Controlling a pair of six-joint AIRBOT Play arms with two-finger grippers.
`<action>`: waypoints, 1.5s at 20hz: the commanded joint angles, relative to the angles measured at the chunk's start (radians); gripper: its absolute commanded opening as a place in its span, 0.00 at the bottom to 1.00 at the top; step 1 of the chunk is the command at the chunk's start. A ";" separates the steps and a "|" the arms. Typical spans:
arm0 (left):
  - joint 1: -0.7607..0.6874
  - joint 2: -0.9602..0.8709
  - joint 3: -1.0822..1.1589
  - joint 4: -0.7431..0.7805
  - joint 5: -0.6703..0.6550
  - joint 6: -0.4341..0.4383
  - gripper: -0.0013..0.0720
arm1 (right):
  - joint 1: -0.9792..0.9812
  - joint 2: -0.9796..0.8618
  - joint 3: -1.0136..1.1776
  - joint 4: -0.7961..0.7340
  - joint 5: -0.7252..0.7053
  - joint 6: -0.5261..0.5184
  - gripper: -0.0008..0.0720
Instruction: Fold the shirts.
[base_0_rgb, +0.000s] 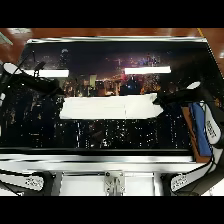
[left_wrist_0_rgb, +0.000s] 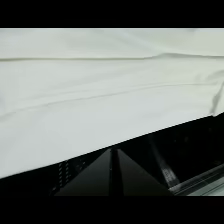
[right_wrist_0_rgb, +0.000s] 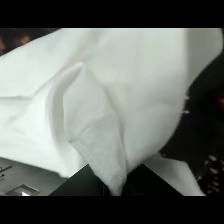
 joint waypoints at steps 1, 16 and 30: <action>-0.135 -0.029 -0.004 -0.153 0.171 0.000 0.08 | -0.006 0.164 0.001 0.061 0.082 0.010 0.10; -0.743 -0.368 0.044 -0.669 0.480 0.147 0.08 | 0.008 0.600 0.001 0.038 0.293 0.213 0.10; -0.188 0.055 0.090 -0.202 0.433 0.015 0.07 | 0.496 0.371 0.001 -0.027 -0.117 0.259 0.10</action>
